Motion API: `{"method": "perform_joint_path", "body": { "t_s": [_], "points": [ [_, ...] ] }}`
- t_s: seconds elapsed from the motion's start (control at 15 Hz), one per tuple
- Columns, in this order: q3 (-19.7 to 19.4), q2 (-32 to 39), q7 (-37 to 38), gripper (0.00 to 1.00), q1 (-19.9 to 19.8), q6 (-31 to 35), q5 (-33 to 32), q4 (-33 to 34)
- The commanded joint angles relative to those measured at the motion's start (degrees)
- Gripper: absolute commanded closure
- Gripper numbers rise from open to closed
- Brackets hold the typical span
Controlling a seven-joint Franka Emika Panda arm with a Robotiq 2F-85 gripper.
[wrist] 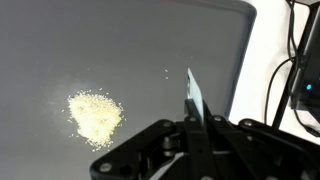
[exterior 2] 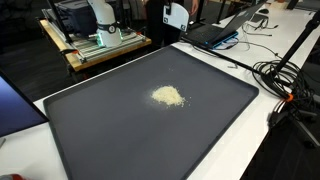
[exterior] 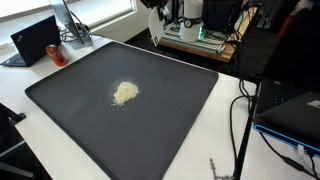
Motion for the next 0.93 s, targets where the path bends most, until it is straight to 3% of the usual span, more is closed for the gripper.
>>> {"method": "perform_joint_path", "body": {
  "t_s": [0.0, 0.27, 0.4, 0.67, 0.87],
  "points": [
    [-0.33, 0.68, 0.07, 0.96, 0.34, -0.03, -0.05, 0.12],
    [-0.34, 0.88, 0.11, 0.99, 0.33, 0.00, -0.04, 0.14],
    [0.35, 2.88, 1.28, 0.99, 0.70, 4.85, -1.04, -0.25],
    [2.64, 6.62, 5.72, 0.99, 1.83, 19.25, -10.67, -1.69],
    [3.38, 11.64, 14.29, 0.99, 3.16, 26.24, -22.86, -1.22]
  ]
}}
